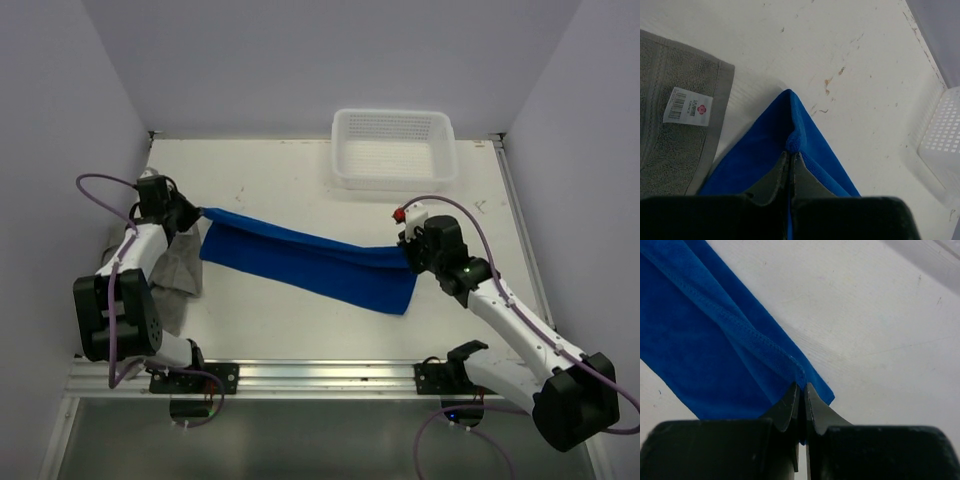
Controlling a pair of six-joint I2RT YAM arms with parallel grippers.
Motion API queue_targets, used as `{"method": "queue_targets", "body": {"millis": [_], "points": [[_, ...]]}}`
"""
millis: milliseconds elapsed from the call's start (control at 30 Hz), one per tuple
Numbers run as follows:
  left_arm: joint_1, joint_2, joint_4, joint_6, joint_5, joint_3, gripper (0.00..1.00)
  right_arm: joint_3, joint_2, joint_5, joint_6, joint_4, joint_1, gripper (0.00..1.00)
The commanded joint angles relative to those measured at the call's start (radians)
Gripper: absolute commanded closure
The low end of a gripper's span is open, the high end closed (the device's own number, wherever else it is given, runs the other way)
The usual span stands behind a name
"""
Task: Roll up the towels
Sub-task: Fold the towel
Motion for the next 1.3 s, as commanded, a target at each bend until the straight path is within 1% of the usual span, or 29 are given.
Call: {"method": "queue_targets", "body": {"millis": [0, 267, 533, 800, 900, 1067, 1267], "points": [[0.019, -0.05, 0.017, 0.034, 0.008, -0.033, 1.0, -0.005, -0.009, 0.043, -0.015, -0.044, 0.017, 0.96], [0.026, -0.09, -0.002, 0.056, 0.002, -0.08, 1.0, -0.016, -0.036, 0.043, -0.009, -0.068, 0.041, 0.96], [0.03, -0.12, 0.003, 0.071, 0.008, -0.142, 1.0, -0.015, -0.009, 0.073, -0.004, -0.108, 0.112, 0.93], [0.028, -0.136, 0.007, 0.083, 0.007, -0.183, 1.0, -0.013, -0.006, 0.103, 0.0, -0.134, 0.143, 0.91], [0.028, -0.139, 0.012, 0.086, 0.008, -0.196, 1.0, -0.013, -0.001, 0.103, 0.008, -0.14, 0.155, 0.89], [0.028, -0.143, 0.011, 0.086, 0.007, -0.202, 1.0, -0.007, -0.012, 0.093, 0.016, -0.166, 0.173, 0.82], [0.028, -0.151, 0.001, 0.086, 0.007, -0.191, 1.0, -0.016, -0.042, 0.083, 0.034, -0.159, 0.176, 0.85]]}}
